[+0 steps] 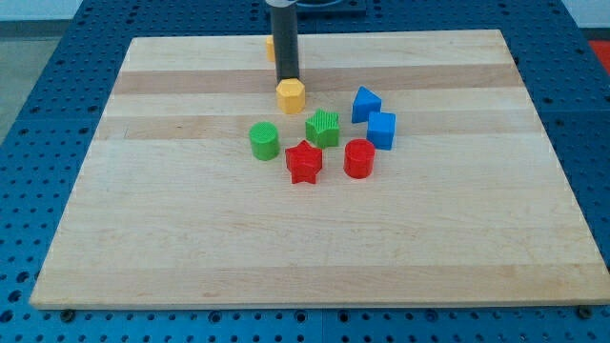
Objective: Place the yellow hexagon above the green star
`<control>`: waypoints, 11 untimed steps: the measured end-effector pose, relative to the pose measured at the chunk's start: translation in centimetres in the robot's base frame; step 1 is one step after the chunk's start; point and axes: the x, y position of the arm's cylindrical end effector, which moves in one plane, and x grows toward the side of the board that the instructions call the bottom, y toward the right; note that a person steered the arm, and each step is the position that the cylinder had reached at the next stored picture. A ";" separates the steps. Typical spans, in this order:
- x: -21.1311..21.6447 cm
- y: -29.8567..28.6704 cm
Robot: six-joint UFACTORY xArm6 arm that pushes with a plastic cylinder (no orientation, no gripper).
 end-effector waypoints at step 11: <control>1.5 2.3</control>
